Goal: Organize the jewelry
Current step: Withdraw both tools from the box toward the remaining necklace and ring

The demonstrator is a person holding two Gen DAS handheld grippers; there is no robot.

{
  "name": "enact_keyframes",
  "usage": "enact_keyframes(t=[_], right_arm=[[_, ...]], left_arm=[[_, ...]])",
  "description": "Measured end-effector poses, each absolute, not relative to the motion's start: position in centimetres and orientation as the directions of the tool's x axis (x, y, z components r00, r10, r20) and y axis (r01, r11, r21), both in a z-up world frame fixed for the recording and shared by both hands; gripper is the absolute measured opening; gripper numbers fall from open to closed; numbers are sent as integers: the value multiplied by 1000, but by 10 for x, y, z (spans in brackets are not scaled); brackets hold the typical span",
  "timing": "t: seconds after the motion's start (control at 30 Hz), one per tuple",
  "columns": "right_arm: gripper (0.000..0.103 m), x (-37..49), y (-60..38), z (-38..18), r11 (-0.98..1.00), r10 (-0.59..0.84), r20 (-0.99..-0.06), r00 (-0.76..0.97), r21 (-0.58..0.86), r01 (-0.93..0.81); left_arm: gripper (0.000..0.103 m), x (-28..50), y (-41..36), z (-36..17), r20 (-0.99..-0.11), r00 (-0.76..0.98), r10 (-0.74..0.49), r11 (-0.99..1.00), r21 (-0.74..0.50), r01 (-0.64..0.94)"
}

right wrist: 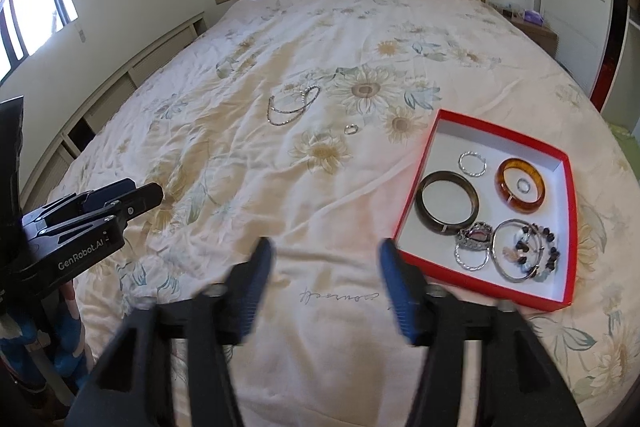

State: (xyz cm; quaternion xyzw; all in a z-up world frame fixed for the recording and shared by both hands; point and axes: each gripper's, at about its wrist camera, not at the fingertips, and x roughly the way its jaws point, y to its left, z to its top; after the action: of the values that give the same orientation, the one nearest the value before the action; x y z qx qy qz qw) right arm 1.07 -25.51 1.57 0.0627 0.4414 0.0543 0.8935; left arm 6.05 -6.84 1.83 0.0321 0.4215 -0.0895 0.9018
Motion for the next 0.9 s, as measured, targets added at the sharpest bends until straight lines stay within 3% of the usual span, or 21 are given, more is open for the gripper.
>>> enact_keyframes(t=[0.3, 0.83, 0.9], right_arm=[[67, 22, -257, 4, 978, 188, -781, 596, 202, -43], [103, 48, -250, -10, 947, 295, -755, 585, 310, -77], [103, 52, -250, -9, 947, 295, -751, 591, 312, -77]], left_arm=[[42, 67, -72, 15, -767, 635, -92, 982, 35, 185], [42, 92, -53, 1, -782, 612, -115, 986, -16, 164], [42, 98, -45, -2, -790, 601, -116, 987, -27, 155]])
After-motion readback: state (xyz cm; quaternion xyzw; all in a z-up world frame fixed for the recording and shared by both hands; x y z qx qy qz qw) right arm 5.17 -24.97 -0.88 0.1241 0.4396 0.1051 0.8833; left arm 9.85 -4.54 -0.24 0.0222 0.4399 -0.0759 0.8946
